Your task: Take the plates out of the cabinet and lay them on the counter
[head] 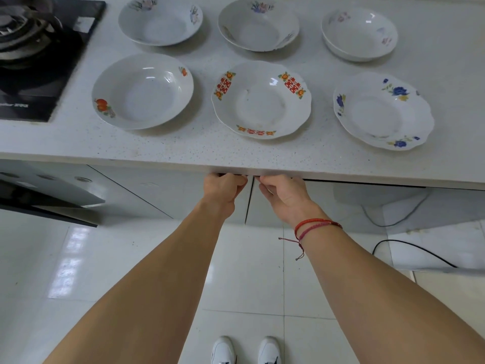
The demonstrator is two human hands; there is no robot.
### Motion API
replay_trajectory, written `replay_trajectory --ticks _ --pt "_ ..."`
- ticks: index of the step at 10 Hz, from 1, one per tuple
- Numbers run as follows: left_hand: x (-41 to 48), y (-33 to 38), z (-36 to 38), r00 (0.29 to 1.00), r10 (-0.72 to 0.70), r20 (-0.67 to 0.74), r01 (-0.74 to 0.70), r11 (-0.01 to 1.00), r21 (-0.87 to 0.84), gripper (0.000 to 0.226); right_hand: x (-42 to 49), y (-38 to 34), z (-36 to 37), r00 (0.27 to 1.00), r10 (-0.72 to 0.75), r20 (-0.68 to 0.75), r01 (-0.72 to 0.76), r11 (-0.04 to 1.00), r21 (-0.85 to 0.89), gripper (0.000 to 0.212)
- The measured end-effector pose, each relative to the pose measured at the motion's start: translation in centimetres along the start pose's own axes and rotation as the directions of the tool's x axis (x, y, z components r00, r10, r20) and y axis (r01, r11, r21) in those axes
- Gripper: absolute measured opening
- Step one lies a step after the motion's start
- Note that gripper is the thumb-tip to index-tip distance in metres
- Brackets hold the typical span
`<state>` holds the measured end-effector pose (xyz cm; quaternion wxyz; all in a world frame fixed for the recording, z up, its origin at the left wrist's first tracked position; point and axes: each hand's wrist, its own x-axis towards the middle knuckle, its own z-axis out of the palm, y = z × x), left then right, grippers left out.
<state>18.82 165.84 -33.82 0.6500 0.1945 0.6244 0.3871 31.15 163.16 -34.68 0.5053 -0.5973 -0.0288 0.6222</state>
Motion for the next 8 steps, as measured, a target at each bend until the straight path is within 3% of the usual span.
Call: replay_trajectory --ticks 2,4,5,6,7,8 --pt "-0.5 0.0 -0.2 1.000 0.008 -0.001 -0.008 1.000 -0.021 0.034 -0.5 -0.2 -0.2 1.000 0.003 0.021 -0.003 1.000 0.014 0.023" --pt "-1.2 0.2 -0.4 1.000 -0.009 0.023 0.009 1.000 -0.023 0.036 -0.8 -0.3 -0.4 1.000 0.012 0.005 -0.013 0.999 0.037 0.045" --pt "-1.4 0.0 -0.9 1.000 -0.010 0.015 0.009 0.998 0.068 0.021 -1.5 -0.4 -0.6 1.000 0.025 0.000 -0.025 1.000 -0.012 0.024" --pt "-2.1 -0.3 -1.5 0.999 0.034 0.014 -0.036 0.964 0.262 0.018 -2.4 -0.4 -0.9 1.000 0.017 -0.020 -0.019 0.992 -0.127 0.019" --pt "-3.2 -0.7 -2.3 0.995 0.086 0.040 -0.095 0.905 0.414 0.046 -3.1 -0.5 -1.4 0.999 -0.019 -0.043 0.002 0.931 -0.366 0.027" --pt "-5.0 -0.7 -3.4 0.980 0.186 0.069 -0.194 0.828 0.526 0.054 -4.7 -0.4 -1.8 0.993 -0.106 -0.044 0.059 0.798 -0.600 0.061"
